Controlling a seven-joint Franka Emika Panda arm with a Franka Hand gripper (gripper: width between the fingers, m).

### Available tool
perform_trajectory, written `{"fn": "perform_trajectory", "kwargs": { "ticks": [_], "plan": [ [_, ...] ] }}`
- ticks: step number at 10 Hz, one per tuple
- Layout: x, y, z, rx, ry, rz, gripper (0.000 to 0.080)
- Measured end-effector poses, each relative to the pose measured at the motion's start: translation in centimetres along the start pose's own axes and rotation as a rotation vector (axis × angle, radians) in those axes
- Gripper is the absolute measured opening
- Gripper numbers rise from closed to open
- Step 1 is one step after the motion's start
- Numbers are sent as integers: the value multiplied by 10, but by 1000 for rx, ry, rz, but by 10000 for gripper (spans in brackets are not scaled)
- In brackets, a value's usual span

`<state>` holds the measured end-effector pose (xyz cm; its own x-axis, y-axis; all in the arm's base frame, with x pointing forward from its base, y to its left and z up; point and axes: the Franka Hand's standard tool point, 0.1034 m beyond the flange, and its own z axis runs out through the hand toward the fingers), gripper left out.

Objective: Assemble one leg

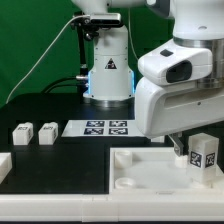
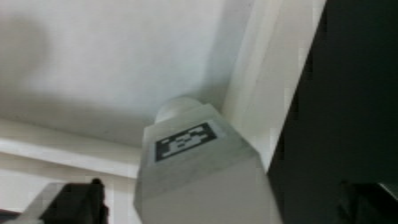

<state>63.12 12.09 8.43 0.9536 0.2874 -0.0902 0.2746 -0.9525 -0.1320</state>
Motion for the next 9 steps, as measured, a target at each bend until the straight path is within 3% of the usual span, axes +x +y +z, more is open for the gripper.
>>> {"fn": "perform_trajectory", "kwargs": {
  "ticks": [2, 3, 4, 5, 9],
  "plan": [
    [0, 0, 0, 0, 0, 0, 649],
    [0, 0, 0, 0, 0, 0, 542],
    [0, 0, 0, 0, 0, -1, 542],
    [0, 1, 0, -2, 0, -1, 305],
    [0, 4, 0, -2, 5, 35, 305]
  ]
}}
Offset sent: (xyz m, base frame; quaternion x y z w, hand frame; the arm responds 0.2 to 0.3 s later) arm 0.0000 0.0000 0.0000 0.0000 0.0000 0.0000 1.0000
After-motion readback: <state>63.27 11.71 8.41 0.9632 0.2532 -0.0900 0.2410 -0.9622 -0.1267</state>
